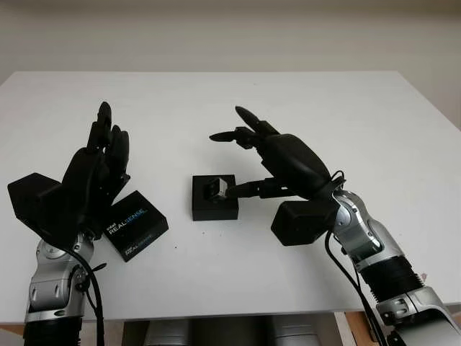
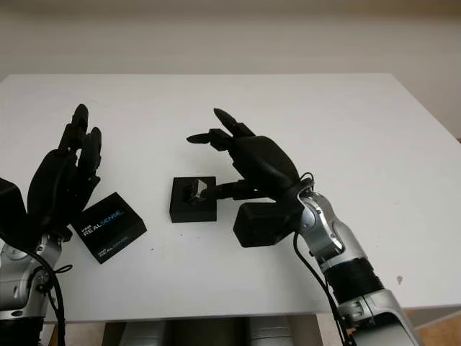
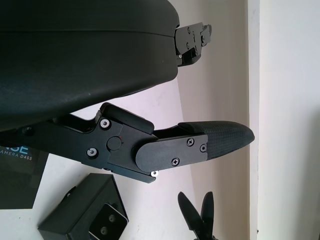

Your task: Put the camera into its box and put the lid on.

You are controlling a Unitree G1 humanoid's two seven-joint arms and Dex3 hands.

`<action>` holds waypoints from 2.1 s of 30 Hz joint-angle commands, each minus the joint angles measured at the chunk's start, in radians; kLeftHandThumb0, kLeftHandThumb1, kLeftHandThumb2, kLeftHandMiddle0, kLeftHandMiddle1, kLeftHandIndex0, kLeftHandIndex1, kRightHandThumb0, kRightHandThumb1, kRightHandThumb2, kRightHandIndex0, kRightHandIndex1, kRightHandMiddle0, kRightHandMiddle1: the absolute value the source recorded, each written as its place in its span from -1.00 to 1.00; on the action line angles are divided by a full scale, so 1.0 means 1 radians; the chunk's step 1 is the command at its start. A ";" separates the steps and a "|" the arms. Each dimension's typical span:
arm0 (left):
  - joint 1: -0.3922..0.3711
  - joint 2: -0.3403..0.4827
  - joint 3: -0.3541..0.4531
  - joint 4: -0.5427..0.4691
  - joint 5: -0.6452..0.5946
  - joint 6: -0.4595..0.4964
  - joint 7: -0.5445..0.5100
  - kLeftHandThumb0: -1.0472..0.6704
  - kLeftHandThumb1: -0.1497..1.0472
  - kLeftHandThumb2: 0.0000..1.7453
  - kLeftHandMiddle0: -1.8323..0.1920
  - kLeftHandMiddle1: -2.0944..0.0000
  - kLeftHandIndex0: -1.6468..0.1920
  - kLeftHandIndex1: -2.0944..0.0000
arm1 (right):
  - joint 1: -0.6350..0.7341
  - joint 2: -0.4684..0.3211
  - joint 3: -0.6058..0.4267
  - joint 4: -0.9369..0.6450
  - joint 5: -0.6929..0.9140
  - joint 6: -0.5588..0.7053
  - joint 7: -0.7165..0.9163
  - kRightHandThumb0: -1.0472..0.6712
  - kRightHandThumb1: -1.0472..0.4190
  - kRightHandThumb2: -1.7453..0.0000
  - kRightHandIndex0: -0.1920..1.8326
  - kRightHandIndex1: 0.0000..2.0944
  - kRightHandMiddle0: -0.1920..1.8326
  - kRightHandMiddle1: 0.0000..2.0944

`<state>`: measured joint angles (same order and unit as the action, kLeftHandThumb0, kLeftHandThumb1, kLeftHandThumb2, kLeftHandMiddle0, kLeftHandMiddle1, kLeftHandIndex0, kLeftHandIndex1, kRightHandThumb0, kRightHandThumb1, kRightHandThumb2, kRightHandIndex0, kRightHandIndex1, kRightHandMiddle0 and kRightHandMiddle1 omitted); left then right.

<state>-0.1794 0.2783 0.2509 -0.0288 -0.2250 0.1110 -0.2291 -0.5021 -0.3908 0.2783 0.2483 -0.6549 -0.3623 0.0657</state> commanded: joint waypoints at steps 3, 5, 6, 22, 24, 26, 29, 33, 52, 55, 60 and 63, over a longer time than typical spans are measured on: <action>0.006 -0.004 -0.001 -0.022 -0.002 -0.006 0.007 -0.60 1.00 -0.35 1.00 1.00 1.00 1.00 | 0.005 -0.003 0.029 -0.087 -0.058 0.040 0.008 -0.74 -0.93 0.93 -0.68 -0.90 -0.56 -0.42; 0.009 -0.005 -0.002 -0.024 -0.005 -0.008 0.003 -0.60 1.00 -0.35 1.00 1.00 1.00 1.00 | 0.010 0.004 0.042 -0.113 -0.081 0.058 0.006 -0.76 -0.94 0.93 -0.67 -0.90 -0.56 -0.41; 0.011 -0.007 -0.002 -0.024 -0.007 -0.009 0.002 -0.60 1.00 -0.34 1.00 1.00 1.00 1.00 | 0.012 0.011 0.050 -0.119 -0.091 0.066 0.004 -0.77 -0.94 0.93 -0.66 -0.90 -0.56 -0.39; 0.022 -0.008 -0.002 -0.020 -0.010 -0.017 -0.001 -0.58 1.00 -0.34 1.00 1.00 1.00 1.00 | 0.006 0.031 0.151 -0.112 -0.270 0.184 -0.048 -0.81 -0.95 0.95 -0.59 -0.91 -0.57 -0.33; 0.023 -0.010 -0.003 -0.023 -0.008 -0.016 0.005 -0.58 1.00 -0.34 1.00 1.00 1.00 1.00 | 0.003 0.033 0.162 -0.095 -0.292 0.191 -0.071 -0.80 -0.93 0.95 -0.59 -0.91 -0.56 -0.32; 0.024 -0.008 -0.003 -0.023 -0.012 -0.015 0.001 -0.57 1.00 -0.34 1.00 1.00 1.00 1.00 | -0.001 0.032 0.169 -0.075 -0.306 0.194 -0.093 -0.78 -0.93 0.95 -0.58 -0.91 -0.55 -0.32; 0.023 -0.010 -0.002 -0.021 -0.017 -0.014 0.000 -0.57 1.00 -0.34 1.00 1.00 1.00 1.00 | -0.009 0.031 0.179 -0.045 -0.326 0.196 -0.131 -0.76 -0.92 0.95 -0.58 -0.91 -0.54 -0.31; 0.023 -0.005 -0.008 -0.020 -0.002 -0.013 0.006 -0.58 1.00 -0.33 1.00 1.00 1.00 1.00 | -0.018 0.031 0.183 -0.008 -0.331 0.187 -0.191 -0.74 -0.91 0.94 -0.53 -0.91 -0.54 -0.18; 0.019 -0.005 -0.012 -0.018 0.009 -0.009 0.014 -0.59 1.00 -0.33 1.00 1.00 1.00 1.00 | -0.019 0.031 0.080 -0.066 -0.083 0.234 -0.005 -0.66 -0.94 0.93 -0.46 -0.91 -0.56 0.08; 0.019 -0.002 -0.013 -0.015 0.009 -0.012 0.011 -0.59 1.00 -0.34 1.00 1.00 1.00 1.00 | -0.015 0.032 0.050 -0.102 -0.003 0.254 0.074 -0.68 -0.94 0.93 -0.44 -0.90 -0.57 0.02; 0.017 0.000 -0.017 -0.016 0.019 -0.014 0.013 -0.60 1.00 -0.33 1.00 1.00 1.00 1.00 | -0.008 0.024 0.024 -0.168 0.066 0.295 0.170 -0.72 -0.95 0.94 -0.47 -0.93 -0.60 -0.18; 0.018 -0.002 -0.015 -0.017 0.016 -0.015 0.011 -0.59 1.00 -0.33 1.00 1.00 1.00 1.00 | -0.002 0.023 0.015 -0.193 0.092 0.316 0.207 -0.72 -0.94 0.94 -0.48 -0.94 -0.60 -0.26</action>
<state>-0.1585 0.2724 0.2384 -0.0298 -0.2109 0.1046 -0.2171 -0.5066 -0.3646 0.3041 0.0789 -0.5730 -0.0539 0.2649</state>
